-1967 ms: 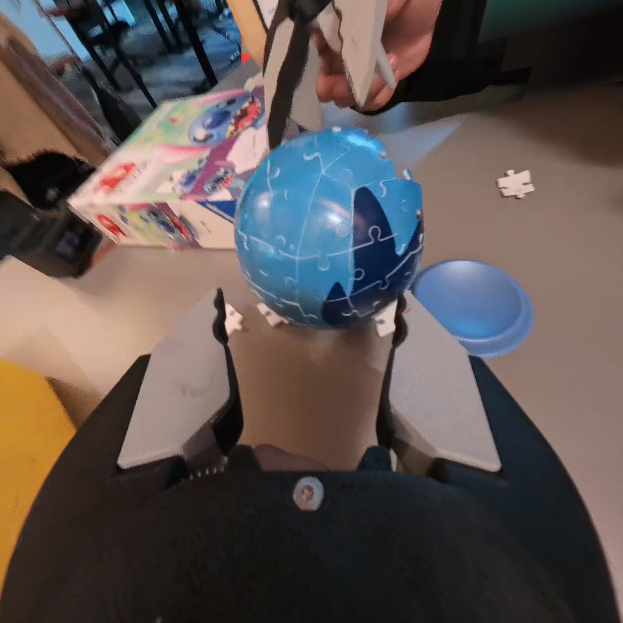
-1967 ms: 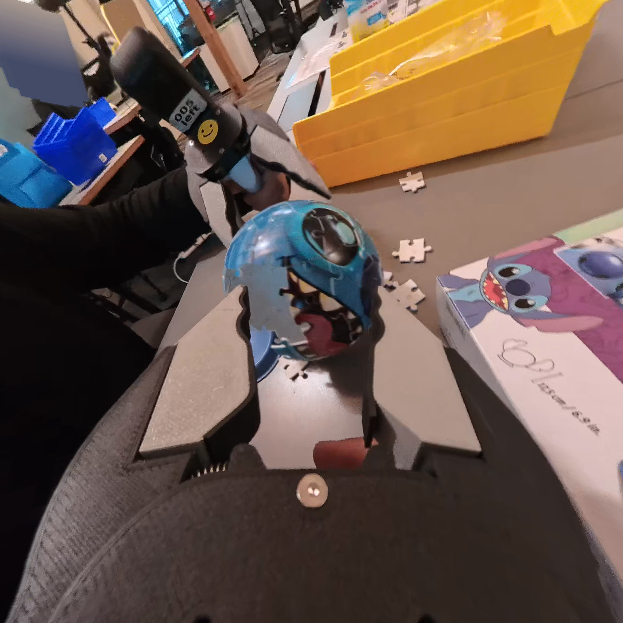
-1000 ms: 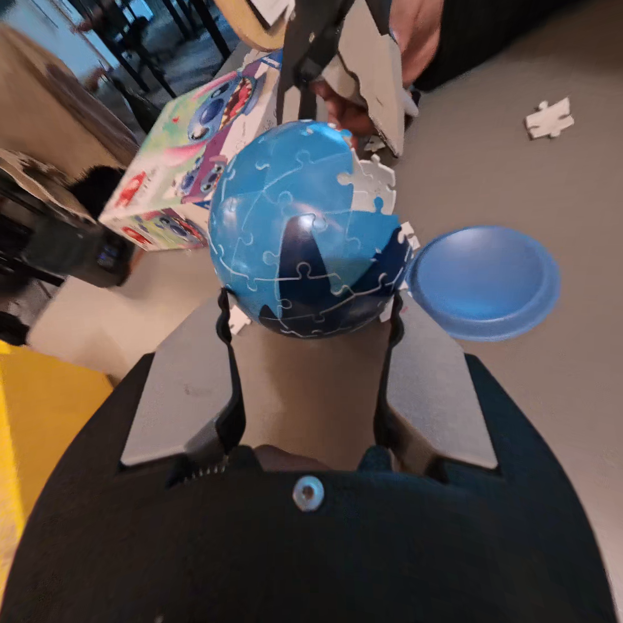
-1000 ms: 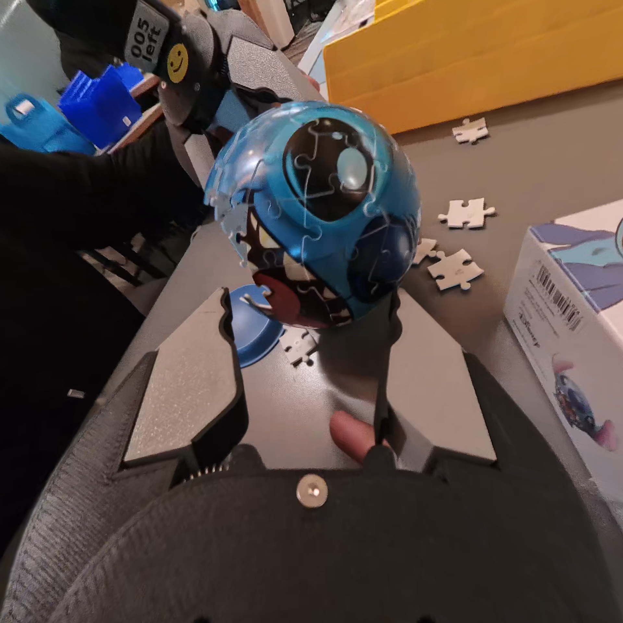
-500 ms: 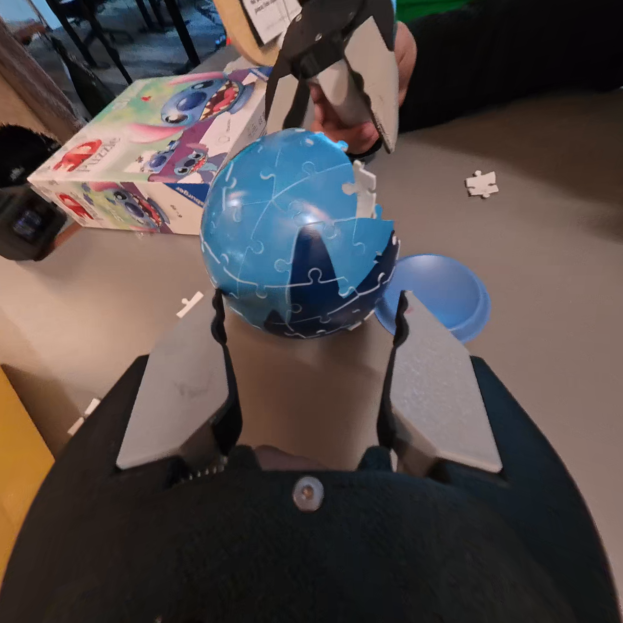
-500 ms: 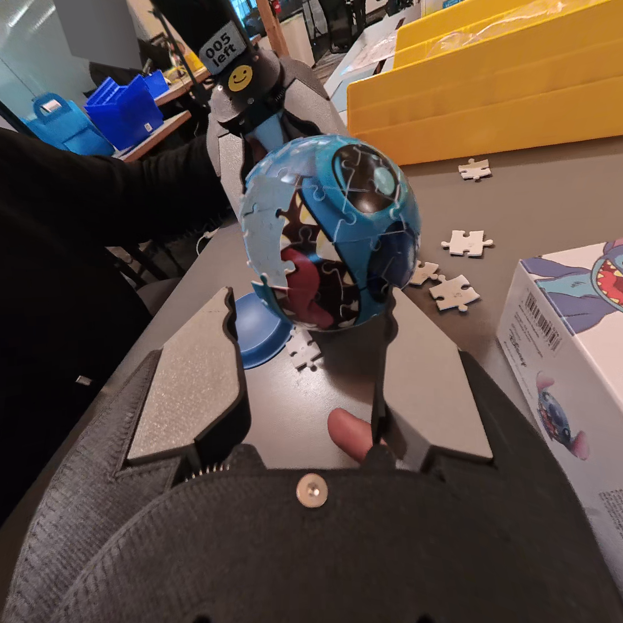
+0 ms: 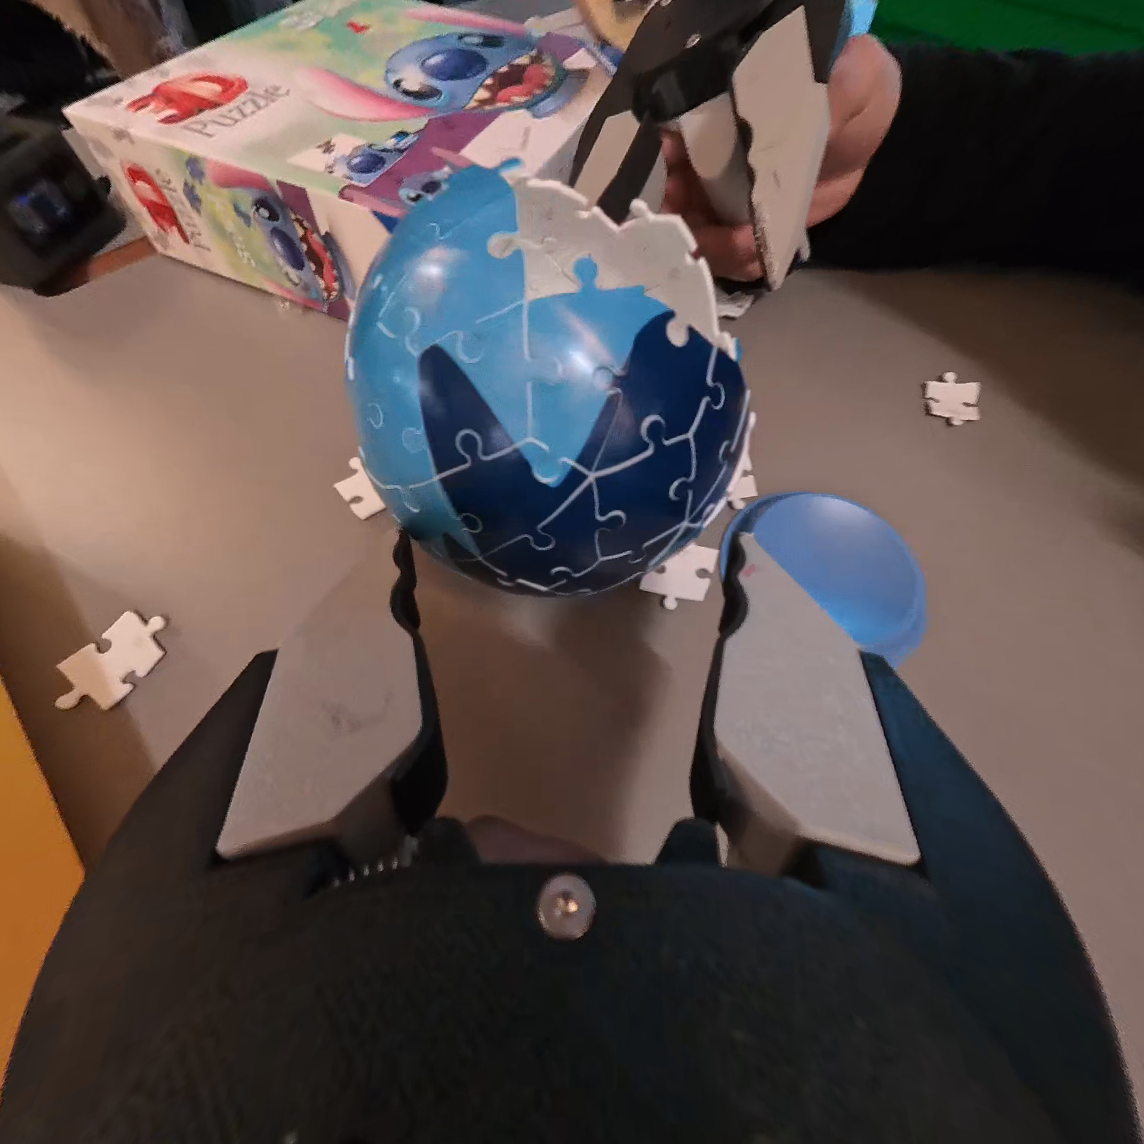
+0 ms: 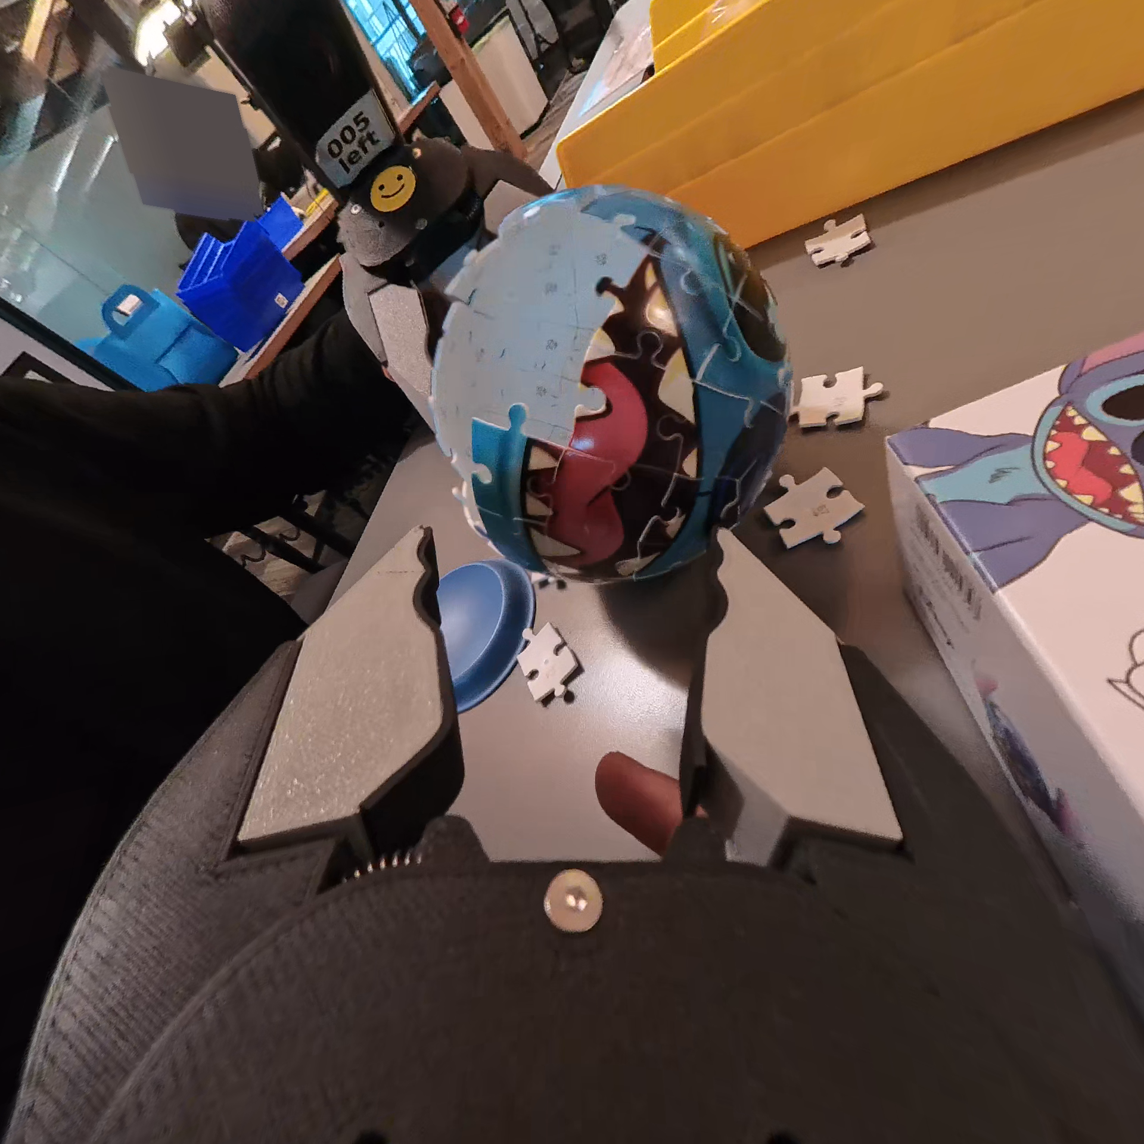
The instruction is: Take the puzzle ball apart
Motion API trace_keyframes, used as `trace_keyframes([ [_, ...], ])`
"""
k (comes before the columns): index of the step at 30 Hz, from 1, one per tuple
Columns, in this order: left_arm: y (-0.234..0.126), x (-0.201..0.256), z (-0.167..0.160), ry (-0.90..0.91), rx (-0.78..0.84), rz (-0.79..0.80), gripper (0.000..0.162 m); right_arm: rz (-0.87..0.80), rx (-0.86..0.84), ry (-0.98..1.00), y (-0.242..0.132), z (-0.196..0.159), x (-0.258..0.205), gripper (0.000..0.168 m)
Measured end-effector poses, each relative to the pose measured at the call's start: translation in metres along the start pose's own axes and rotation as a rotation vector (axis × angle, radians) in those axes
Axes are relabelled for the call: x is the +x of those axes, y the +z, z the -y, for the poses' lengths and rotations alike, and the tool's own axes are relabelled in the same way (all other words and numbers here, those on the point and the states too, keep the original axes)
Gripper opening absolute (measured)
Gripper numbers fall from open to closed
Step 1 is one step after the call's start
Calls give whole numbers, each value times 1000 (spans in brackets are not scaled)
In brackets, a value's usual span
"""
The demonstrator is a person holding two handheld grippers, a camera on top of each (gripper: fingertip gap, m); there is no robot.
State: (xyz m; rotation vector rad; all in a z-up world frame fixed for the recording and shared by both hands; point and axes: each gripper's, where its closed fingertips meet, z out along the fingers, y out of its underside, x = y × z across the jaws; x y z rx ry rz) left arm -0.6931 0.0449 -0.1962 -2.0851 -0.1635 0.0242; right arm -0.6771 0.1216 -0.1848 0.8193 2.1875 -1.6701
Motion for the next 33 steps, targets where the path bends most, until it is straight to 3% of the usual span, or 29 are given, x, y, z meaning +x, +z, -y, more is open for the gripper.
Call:
trace_keyframes([
  [5, -2, -8, 15, 17, 51, 19, 96, -28, -25, -45, 5, -6, -2, 93],
  [12, -11, 13, 43, 68, 150, -111, 87, -146, -58, -339, -2, -17, -11, 90],
  [15, -9, 21, 49, 114, 132, -150, 85, -253, -94, -452, -8, -21, -10, 96],
  [17, -6, 25, 53, 145, 105, -150, 85, -346, -112, -517, -19, -21, -8, 88],
  [21, -4, 31, 55, 209, 71, -149, 85, -440, -88, -696, -36, -26, -41, 83],
  [26, -1, 38, 62, 232, 85, -173, 83, -541, -225, -899, -29, -59, -66, 93],
  [29, 4, 39, 66, 244, 84, -178, 83, -562, -227, -882, -33, -64, -60, 93],
  [33, 9, 34, 67, 266, 61, -158, 82, -503, 44, -654, -64, -15, -52, 100],
])
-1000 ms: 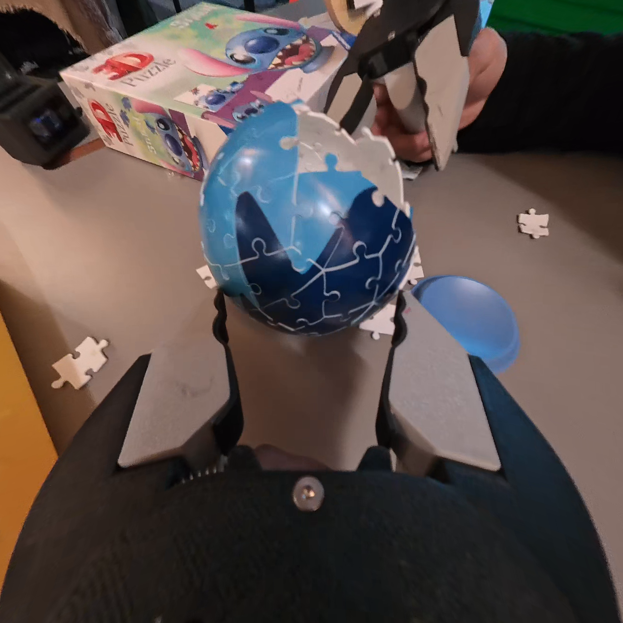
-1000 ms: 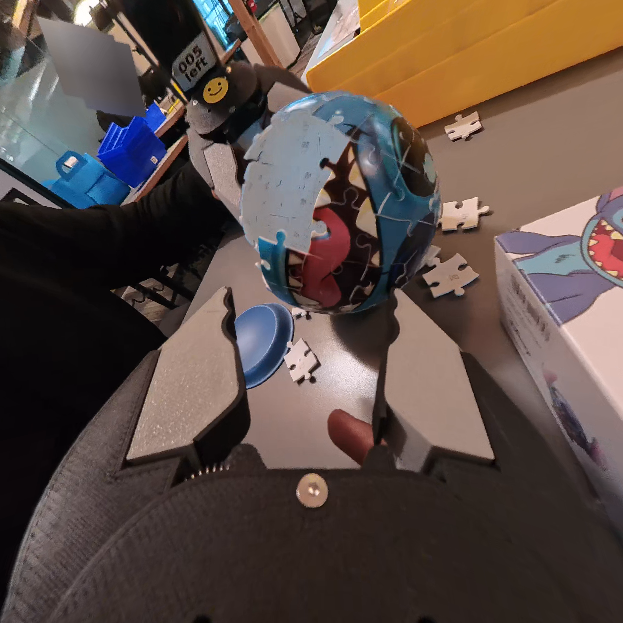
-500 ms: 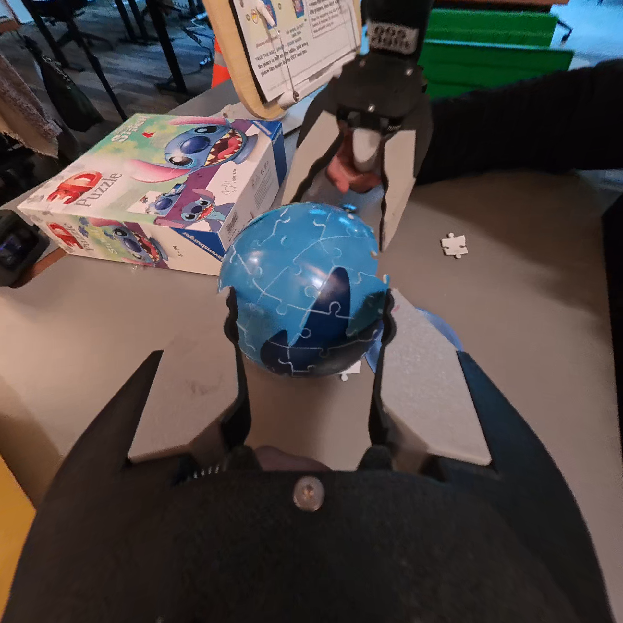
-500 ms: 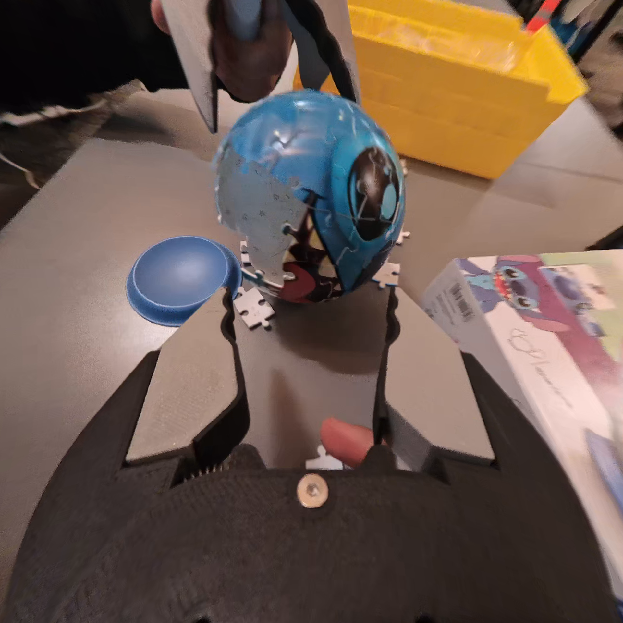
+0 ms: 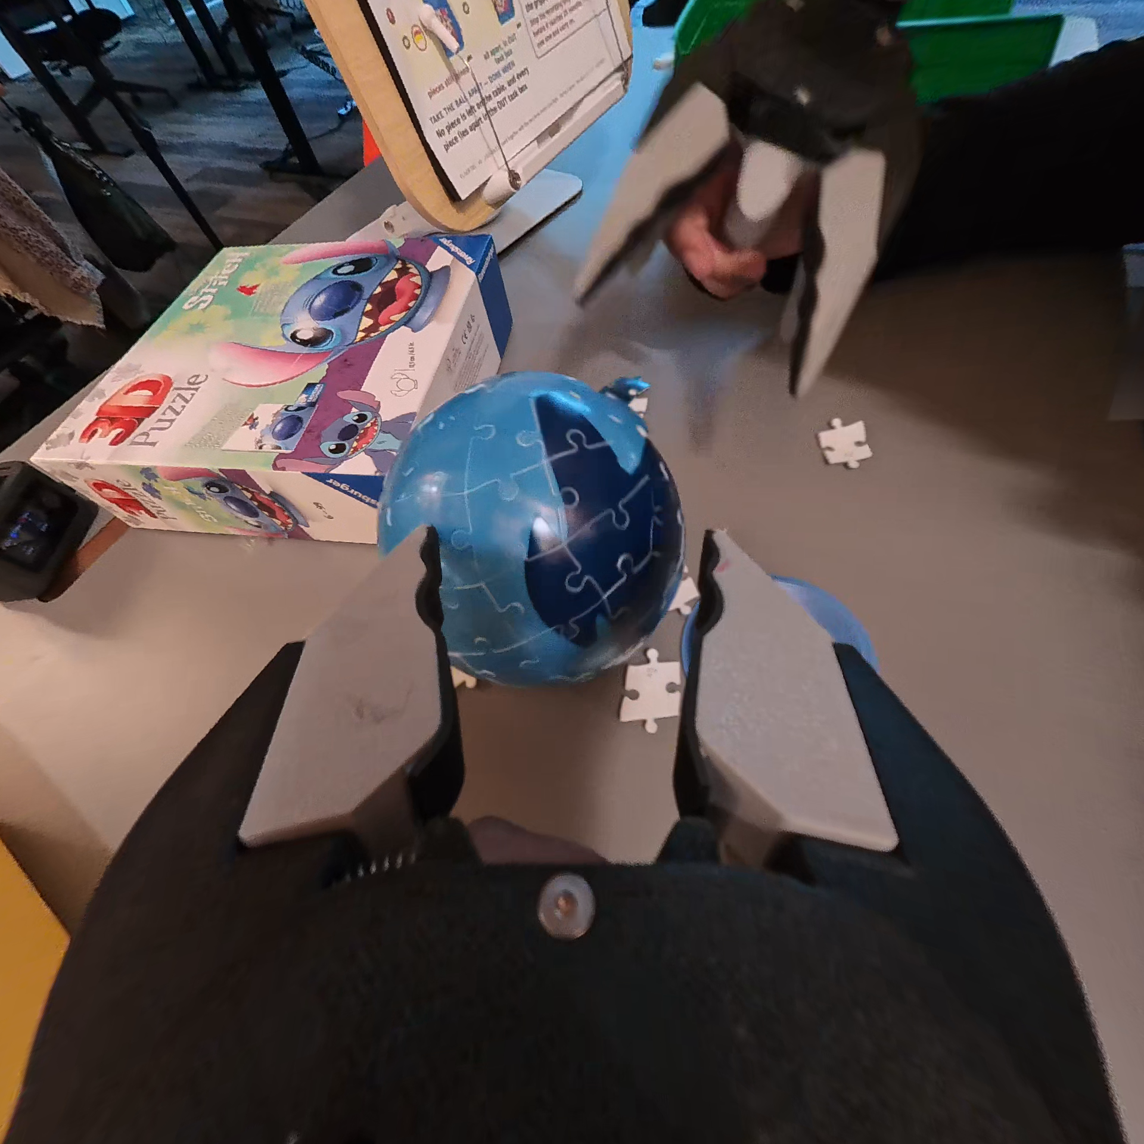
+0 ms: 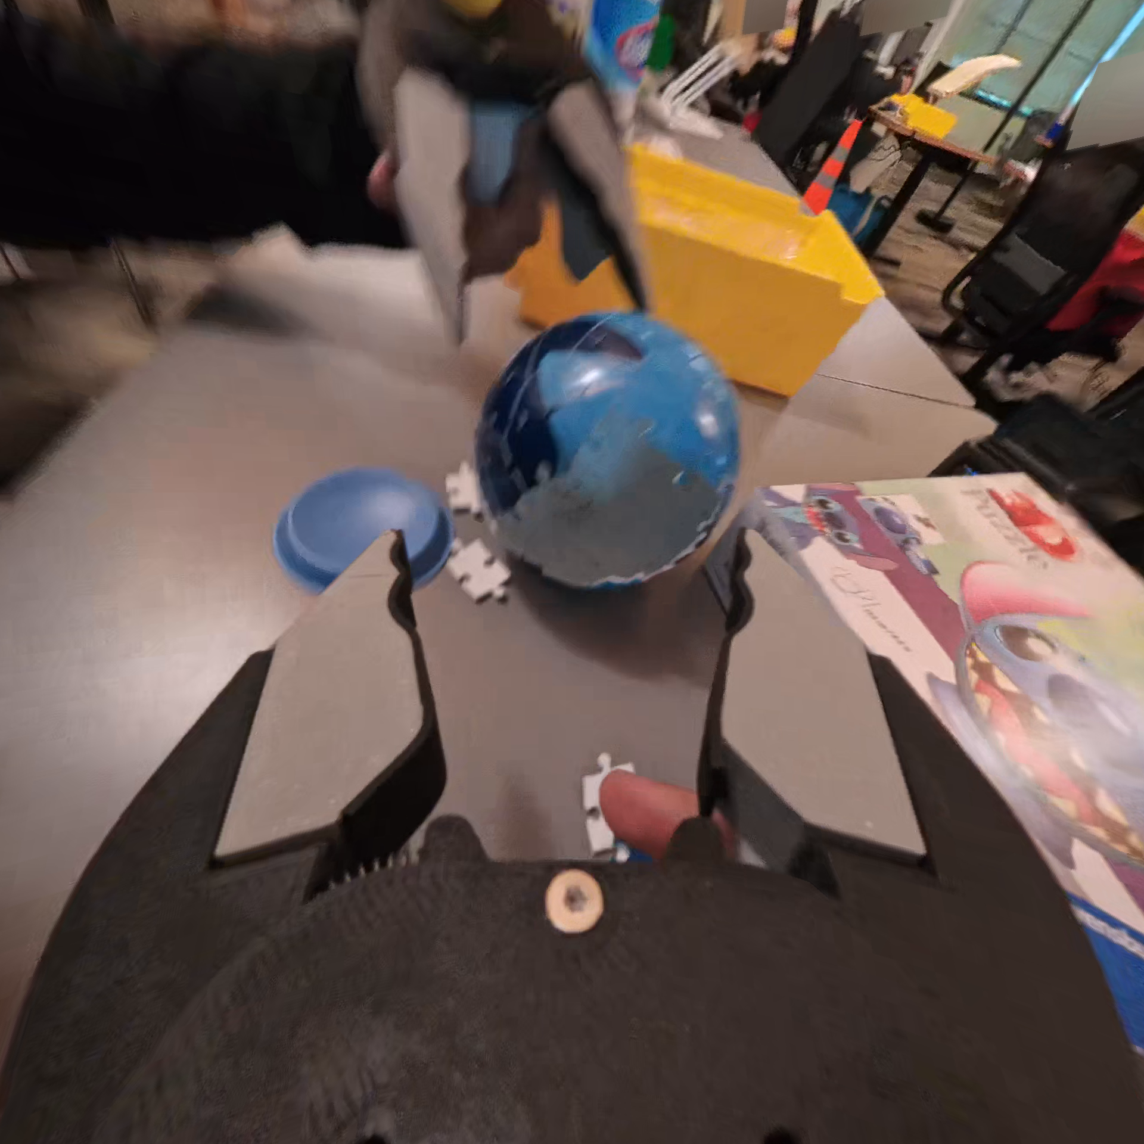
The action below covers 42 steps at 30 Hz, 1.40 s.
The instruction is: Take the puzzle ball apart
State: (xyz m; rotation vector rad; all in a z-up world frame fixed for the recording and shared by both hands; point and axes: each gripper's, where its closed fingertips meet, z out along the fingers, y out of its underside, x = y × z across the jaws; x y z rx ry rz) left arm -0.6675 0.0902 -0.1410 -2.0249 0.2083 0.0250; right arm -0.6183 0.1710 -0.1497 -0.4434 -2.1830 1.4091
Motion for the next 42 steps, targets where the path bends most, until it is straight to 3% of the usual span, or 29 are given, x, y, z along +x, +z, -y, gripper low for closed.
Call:
trace_keyframes([
  [3, 4, -3, 2, 19, -12, 5, 81, 119, 91, 250, 6, 19, 34, 107],
  [7, 10, -6, 4, 33, -25, 12, 81, 258, 65, 360, 33, 23, 51, 105],
  [11, 11, -8, 2, 30, -34, 29, 80, 267, -45, 340, 55, 10, 49, 95],
  [15, 5, -17, -19, 23, -102, 127, 86, 214, -82, 263, 53, 0, 39, 88],
  [19, 8, -18, -45, -15, -140, 131, 94, 222, -130, 202, 52, -12, 17, 89],
  [23, 9, -19, -49, 3, -128, 124, 94, 250, -129, 168, 47, -9, 9, 91],
  [26, 6, -22, -49, -10, -115, 108, 94, 197, -77, 265, 39, 0, 35, 82],
  [28, 5, -25, -49, -38, -102, 110, 94, 256, -11, 381, 33, 12, 34, 71],
  [30, 4, -26, -49, -52, -91, 117, 93, 269, 2, 453, 34, 18, 27, 49],
  [37, 0, -19, -47, -37, -53, 127, 91, 272, -90, 565, 60, 20, 12, 39],
  [42, -2, -14, -44, -14, -38, 138, 89, 307, -147, 624, 54, 16, 10, 46],
])
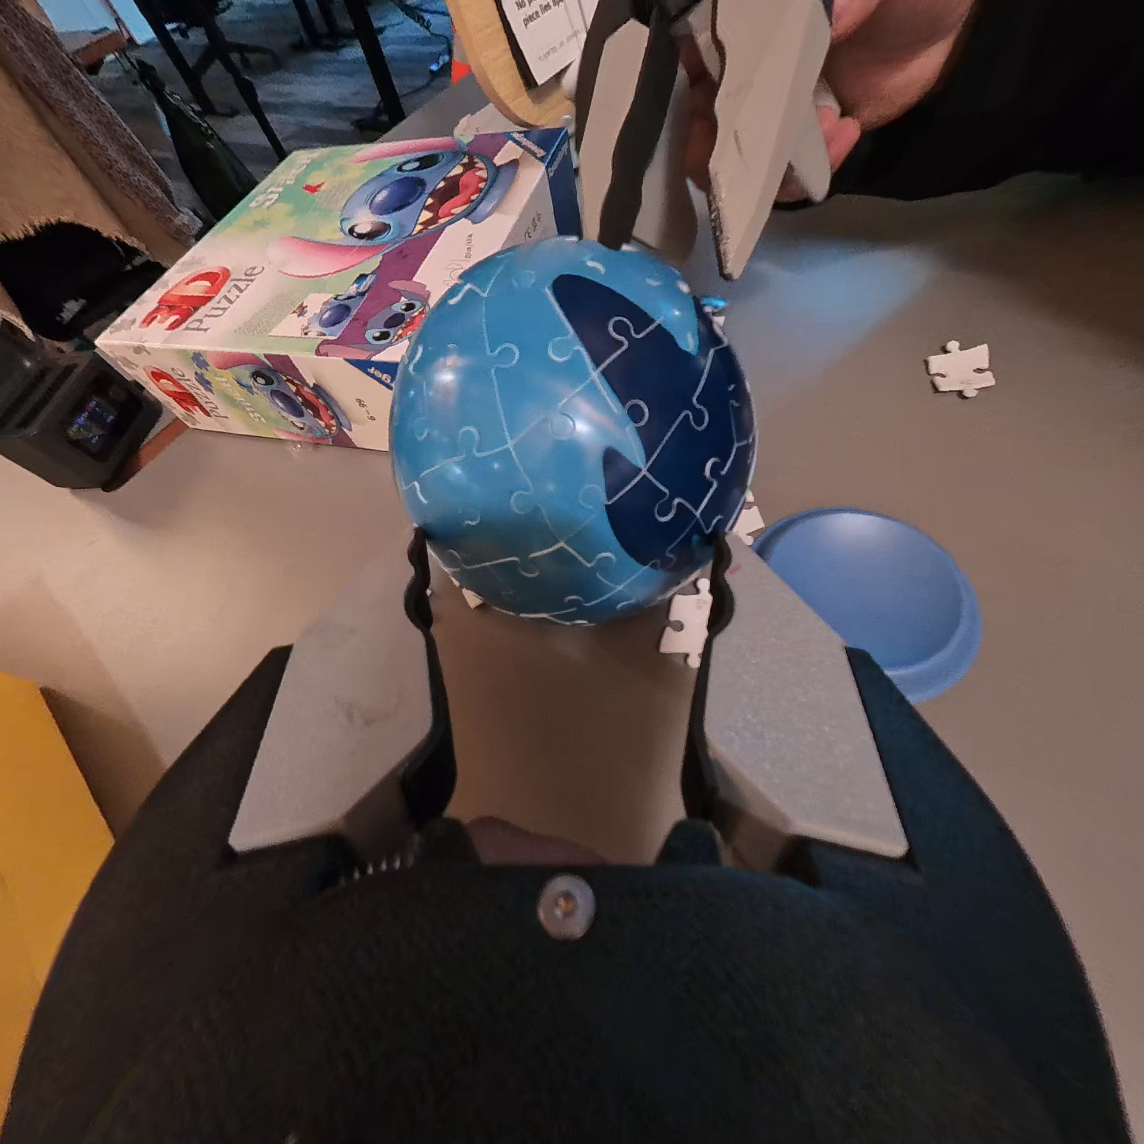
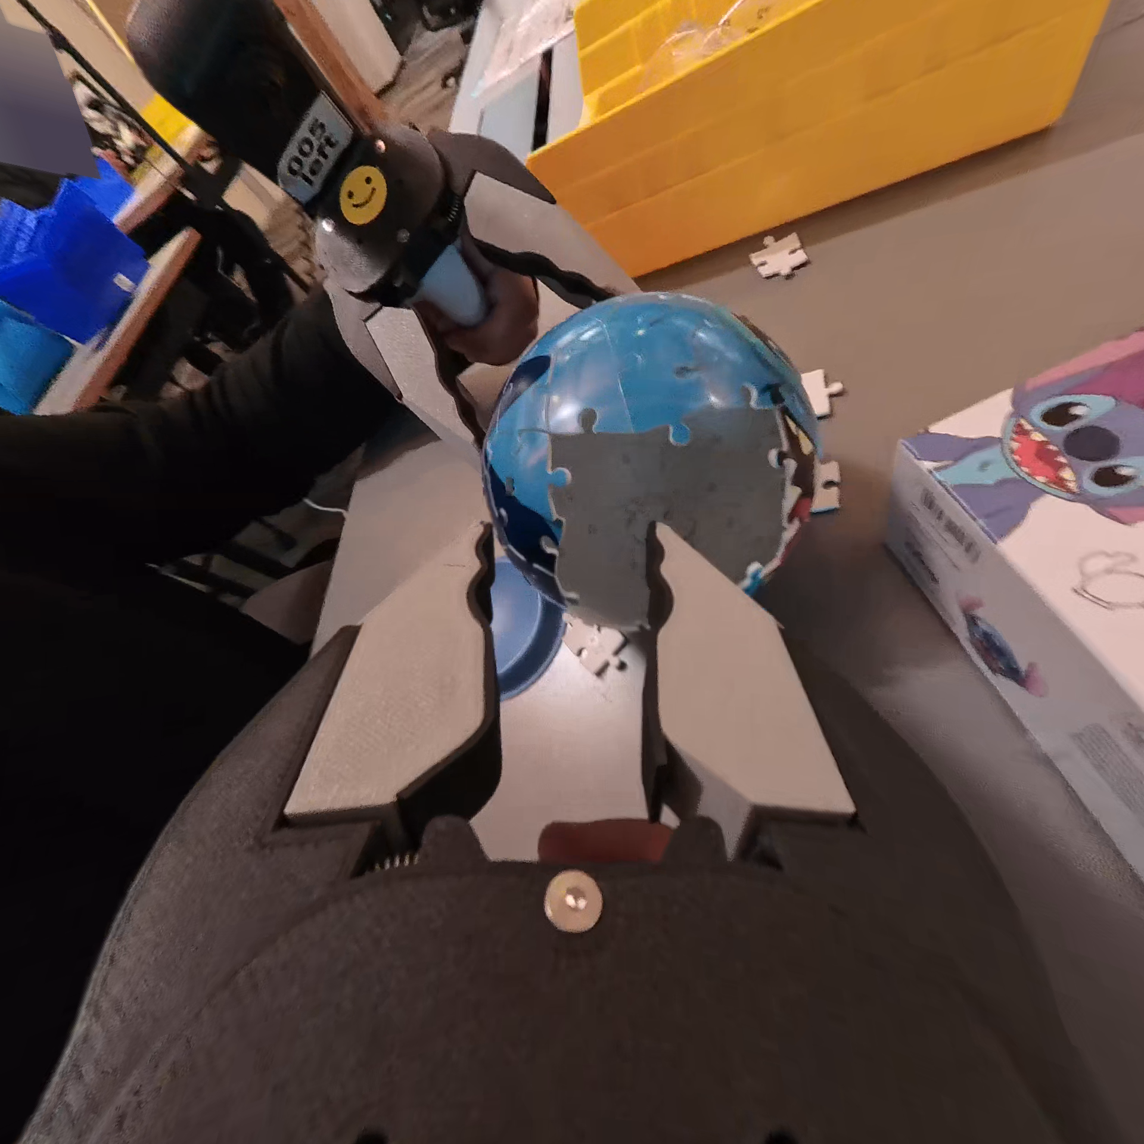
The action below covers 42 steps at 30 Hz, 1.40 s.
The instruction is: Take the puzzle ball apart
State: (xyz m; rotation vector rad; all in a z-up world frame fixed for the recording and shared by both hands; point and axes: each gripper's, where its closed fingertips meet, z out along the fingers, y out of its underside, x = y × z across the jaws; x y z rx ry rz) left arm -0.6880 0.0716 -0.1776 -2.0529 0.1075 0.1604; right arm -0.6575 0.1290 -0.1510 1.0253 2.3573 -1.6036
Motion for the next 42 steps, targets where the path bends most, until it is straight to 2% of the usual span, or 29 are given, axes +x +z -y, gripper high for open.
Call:
trace_keyframes([
  [2, 0, 3, 4, 19, 8, -1, 90, -73, 9, -71, -17, -1, -1, 53],
  [5, 2, 7, 11, 57, 5, -25, 89, -124, 57, -231, -35, 10, -22, 90],
  [7, 7, 10, 18, 87, -9, -45, 90, -156, 47, -346, -35, 16, -38, 108],
  [10, 17, 17, 33, 134, -22, -83, 91, -318, -55, -496, -21, 17, -32, 124],
  [13, 27, 27, 48, 200, -32, -117, 91, -432, -135, -613, -10, 13, -17, 120],
  [16, 33, 34, 57, 233, -37, -136, 92, -404, -218, -557, -5, -7, -4, 111],
  [18, 33, 35, 57, 239, -39, -136, 92, -447, -203, -571, -11, -11, 7, 103],
  [22, 22, 15, 47, 216, -37, -90, 94, -443, -169, -542, -20, -15, 12, 104],
  [24, 24, -2, 29, 162, -79, -74, 95, -436, -155, -541, -24, -18, 13, 104],
  [27, 36, 6, 18, 65, -67, -189, 95, -420, -108, -531, -30, -21, 15, 104],
  [32, 60, 14, 2, 124, -128, -174, 98, -427, -72, -486, -41, -33, 30, 108],
  [37, 80, 17, 10, 137, -105, -155, 95, -417, -39, -411, -47, -43, 44, 109],
  [42, 83, 17, 29, 75, -39, -170, 87, -326, 53, -222, -51, -42, 53, 117],
])
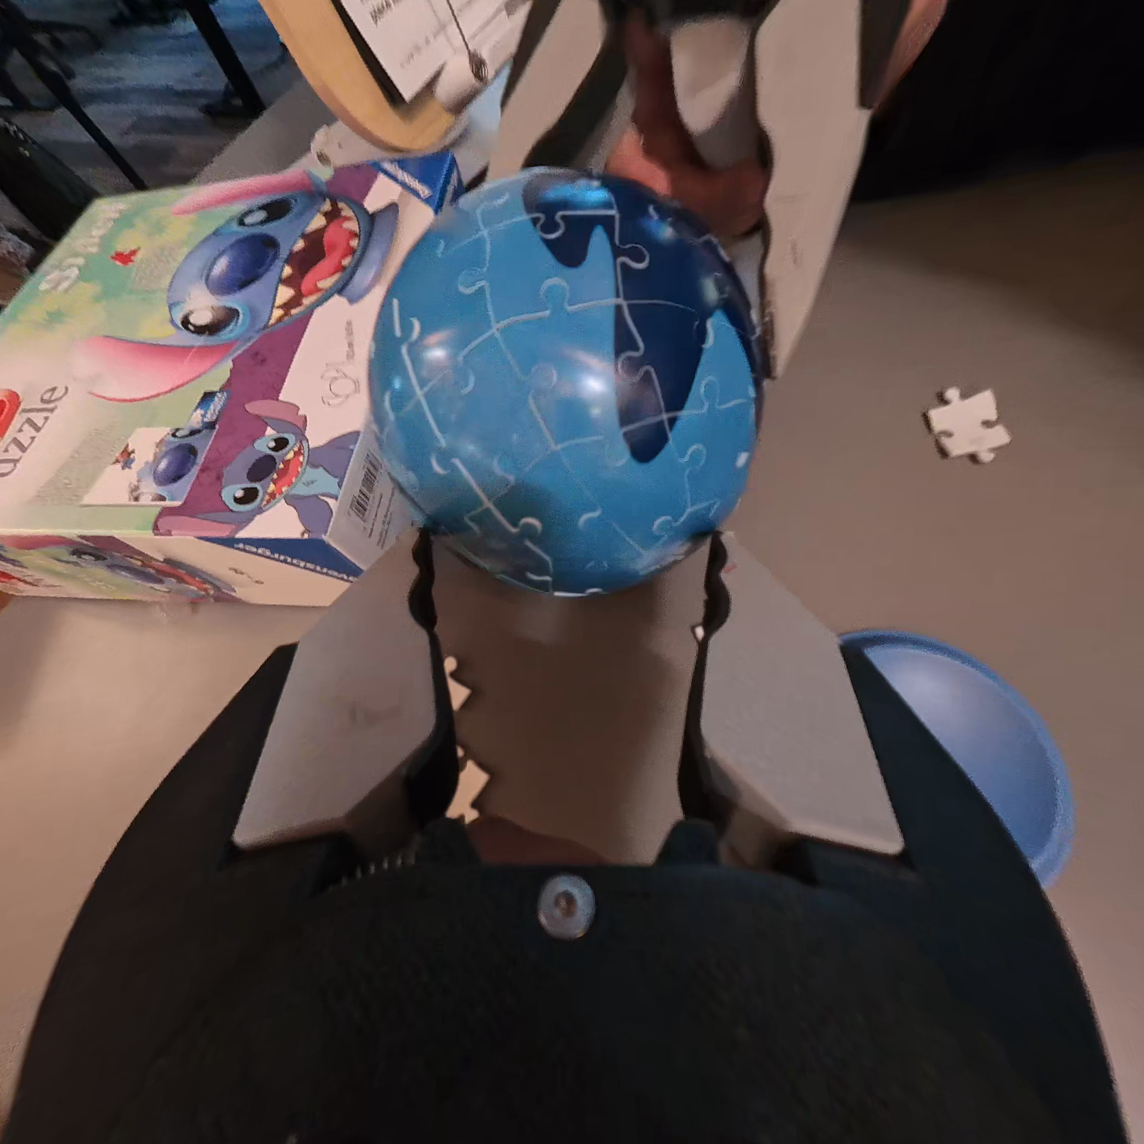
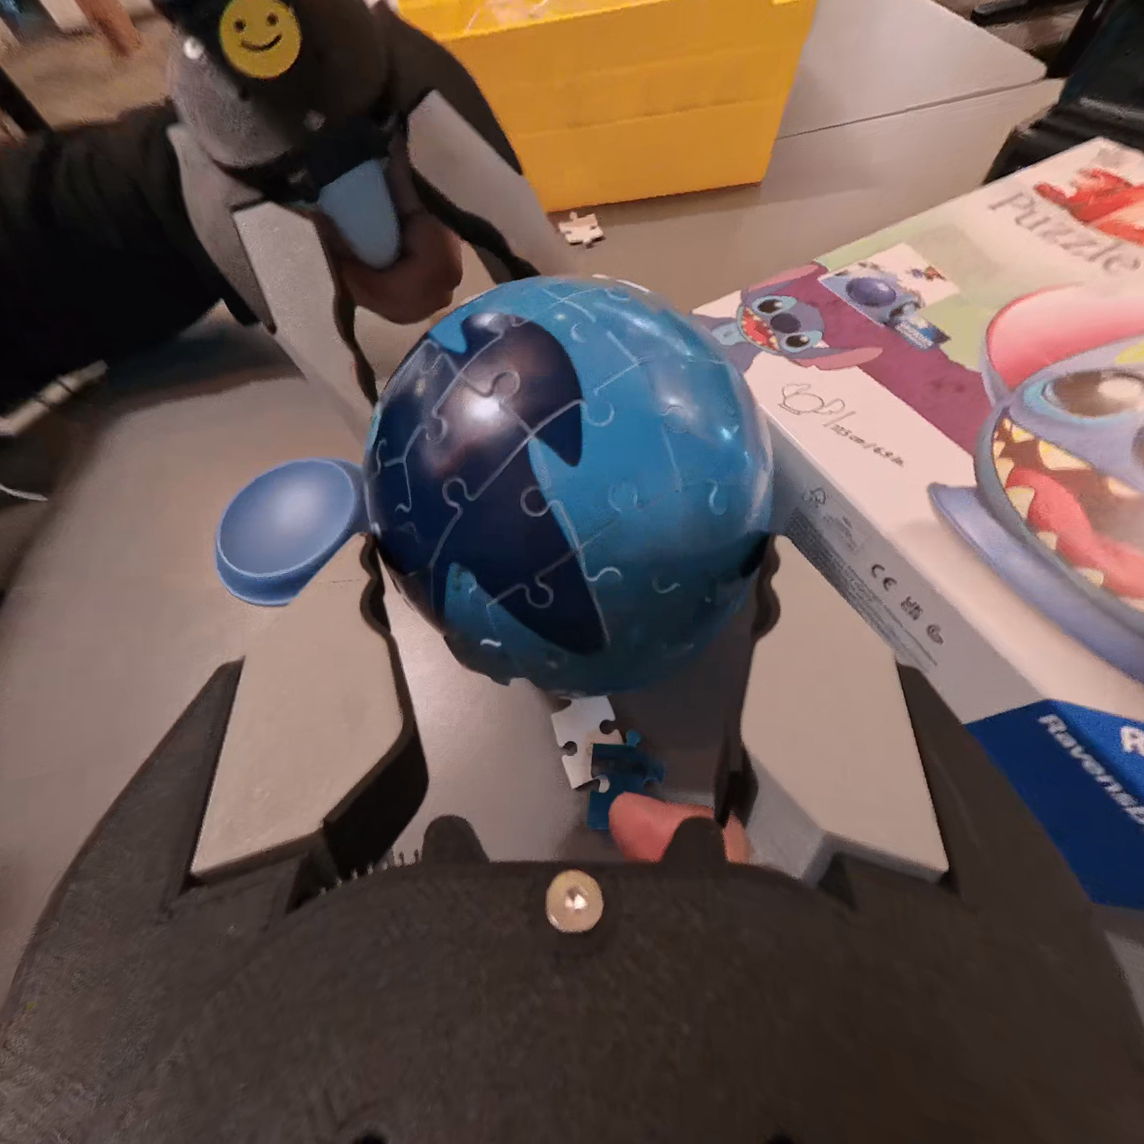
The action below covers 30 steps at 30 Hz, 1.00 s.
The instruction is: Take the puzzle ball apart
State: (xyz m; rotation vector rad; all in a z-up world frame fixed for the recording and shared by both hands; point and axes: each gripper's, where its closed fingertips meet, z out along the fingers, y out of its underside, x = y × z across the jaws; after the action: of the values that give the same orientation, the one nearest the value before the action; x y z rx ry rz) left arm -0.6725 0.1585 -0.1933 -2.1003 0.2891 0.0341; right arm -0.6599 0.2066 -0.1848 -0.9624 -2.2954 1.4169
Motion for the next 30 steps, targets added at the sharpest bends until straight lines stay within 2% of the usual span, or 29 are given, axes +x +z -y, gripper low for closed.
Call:
trace_keyframes([
  [5, -5, 5, 14, 3, 55, -7, 82, 103, 39, 81, -4, -5, 0, 118],
  [10, 3, -4, -7, -90, -23, -25, 85, 115, 87, 64, -8, -1, 1, 115],
  [14, 14, 5, -11, -106, -66, -84, 89, 117, 124, 66, -10, 2, -1, 116],
  [18, 17, 12, -5, -68, -87, -98, 93, 148, 71, 96, -11, -6, -4, 117],
  [24, 10, 13, 0, -104, -60, -139, 91, 162, 12, 68, -20, -20, -8, 117],
  [28, 22, 24, 2, -145, -55, -224, 94, 205, -5, 94, -20, -26, -11, 117],
  [30, 28, 24, 6, -129, -61, -215, 99, 219, -18, 108, -20, -30, -12, 120],
])
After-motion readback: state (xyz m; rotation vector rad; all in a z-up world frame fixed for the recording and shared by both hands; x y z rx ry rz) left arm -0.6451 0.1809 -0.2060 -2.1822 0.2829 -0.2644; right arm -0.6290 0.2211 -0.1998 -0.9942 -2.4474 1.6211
